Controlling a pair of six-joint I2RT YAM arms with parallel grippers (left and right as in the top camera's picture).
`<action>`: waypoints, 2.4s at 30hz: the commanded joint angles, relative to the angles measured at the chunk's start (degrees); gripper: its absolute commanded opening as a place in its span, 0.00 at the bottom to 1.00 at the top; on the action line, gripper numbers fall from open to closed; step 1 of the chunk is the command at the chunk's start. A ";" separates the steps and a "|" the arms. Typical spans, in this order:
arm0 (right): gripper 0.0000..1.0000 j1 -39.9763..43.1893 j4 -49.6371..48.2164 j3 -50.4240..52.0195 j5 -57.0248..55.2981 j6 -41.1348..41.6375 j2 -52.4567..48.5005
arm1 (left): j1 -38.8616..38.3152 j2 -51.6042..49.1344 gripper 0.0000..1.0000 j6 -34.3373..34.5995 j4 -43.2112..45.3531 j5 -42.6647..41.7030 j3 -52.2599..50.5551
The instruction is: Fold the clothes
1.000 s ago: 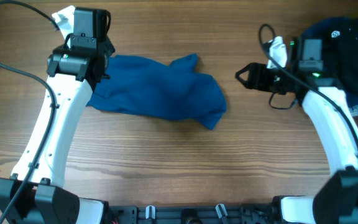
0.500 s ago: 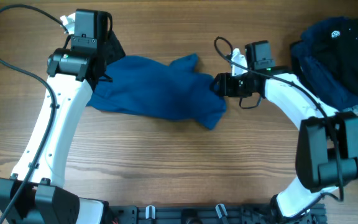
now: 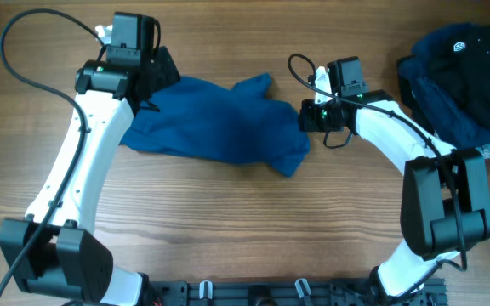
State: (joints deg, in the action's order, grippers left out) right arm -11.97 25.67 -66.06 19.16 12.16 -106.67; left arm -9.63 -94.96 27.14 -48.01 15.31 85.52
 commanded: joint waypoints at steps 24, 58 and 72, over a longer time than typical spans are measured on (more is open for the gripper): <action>0.55 -0.11 13.57 -4.26 3.65 -2.71 2.25 | 0.26 -1.27 0.99 0.33 -0.72 -0.52 0.74; 0.04 4.90 17.44 -19.30 -1.53 -4.68 11.65 | 0.26 -1.27 1.00 0.31 -2.23 -0.52 0.74; 0.90 6.86 19.65 -19.71 -13.38 -1.55 9.68 | 0.26 -1.27 0.99 0.11 -5.01 -0.52 0.74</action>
State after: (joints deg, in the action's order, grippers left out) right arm -6.72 43.13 -85.34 8.16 7.81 -96.14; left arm -9.63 -95.70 27.14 -51.37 15.07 85.52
